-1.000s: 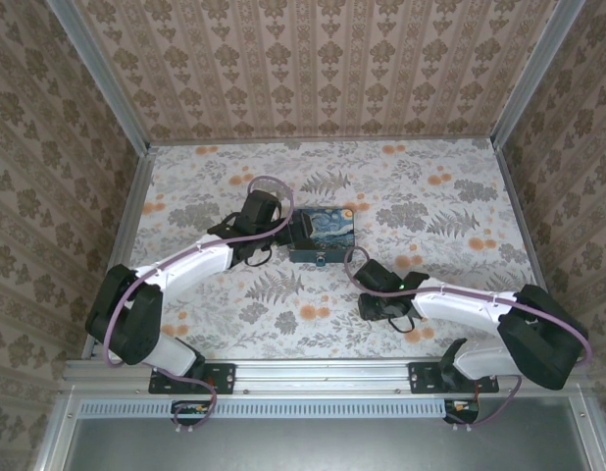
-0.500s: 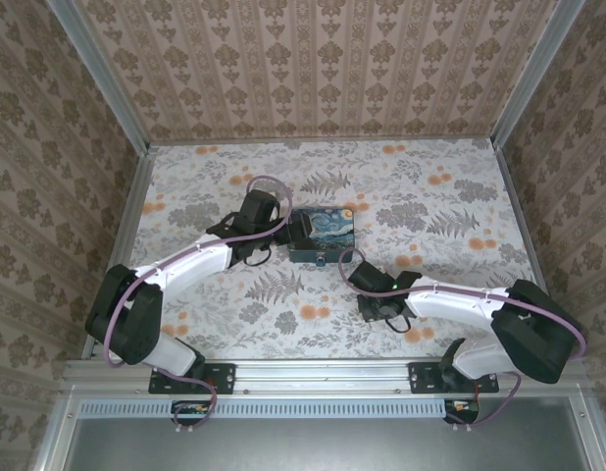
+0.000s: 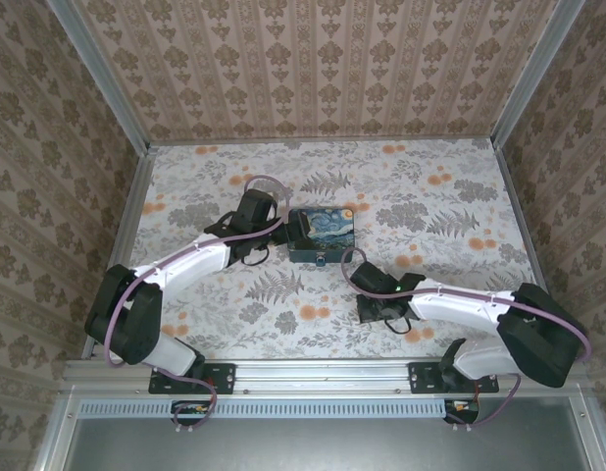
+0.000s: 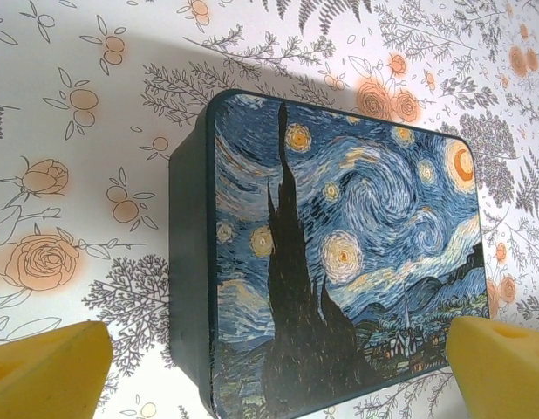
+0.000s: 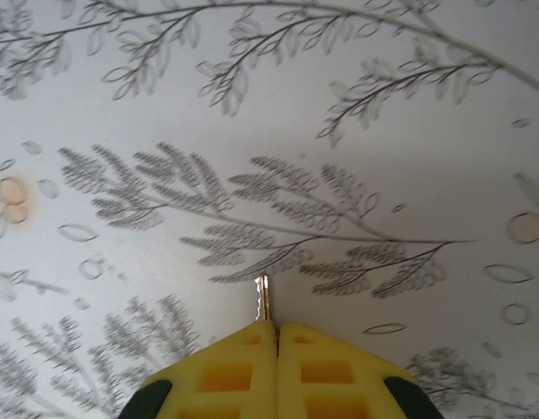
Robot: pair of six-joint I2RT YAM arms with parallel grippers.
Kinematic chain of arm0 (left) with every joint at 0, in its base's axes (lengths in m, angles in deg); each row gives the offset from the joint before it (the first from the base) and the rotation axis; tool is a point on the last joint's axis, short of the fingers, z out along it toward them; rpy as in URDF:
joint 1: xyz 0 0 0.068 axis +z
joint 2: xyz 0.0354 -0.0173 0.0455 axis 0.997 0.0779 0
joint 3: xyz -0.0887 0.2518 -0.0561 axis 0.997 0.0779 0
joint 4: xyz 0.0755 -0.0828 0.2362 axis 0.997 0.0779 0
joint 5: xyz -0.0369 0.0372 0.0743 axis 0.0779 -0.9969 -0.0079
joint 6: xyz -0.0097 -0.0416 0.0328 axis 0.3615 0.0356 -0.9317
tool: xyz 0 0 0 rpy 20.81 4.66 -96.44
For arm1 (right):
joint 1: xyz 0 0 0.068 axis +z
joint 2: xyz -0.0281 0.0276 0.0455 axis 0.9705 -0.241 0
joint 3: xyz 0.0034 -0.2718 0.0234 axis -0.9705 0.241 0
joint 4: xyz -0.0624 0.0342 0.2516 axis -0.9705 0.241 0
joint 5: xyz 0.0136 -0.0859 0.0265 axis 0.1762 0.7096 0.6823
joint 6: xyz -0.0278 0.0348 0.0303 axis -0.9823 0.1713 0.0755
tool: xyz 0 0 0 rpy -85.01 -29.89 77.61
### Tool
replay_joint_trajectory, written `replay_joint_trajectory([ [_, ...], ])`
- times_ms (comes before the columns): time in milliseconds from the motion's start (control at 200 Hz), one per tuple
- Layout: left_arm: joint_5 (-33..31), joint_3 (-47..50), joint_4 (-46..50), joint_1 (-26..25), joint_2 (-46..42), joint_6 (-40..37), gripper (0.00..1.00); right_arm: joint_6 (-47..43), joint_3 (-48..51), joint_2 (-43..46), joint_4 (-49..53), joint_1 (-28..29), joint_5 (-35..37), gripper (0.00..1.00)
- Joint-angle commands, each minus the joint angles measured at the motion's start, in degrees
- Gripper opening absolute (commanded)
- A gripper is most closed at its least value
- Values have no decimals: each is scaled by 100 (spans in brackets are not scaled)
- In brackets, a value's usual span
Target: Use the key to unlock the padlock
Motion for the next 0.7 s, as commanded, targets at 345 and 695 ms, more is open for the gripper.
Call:
replay_joint_trajectory([
  [345,139,153,117,62,-235,-36,100,218,136,954,-84,-769,-1414,0],
  [695,152,48,225,119,-201,-98,100,148,-103,308,-867,-988,-1930,0],
])
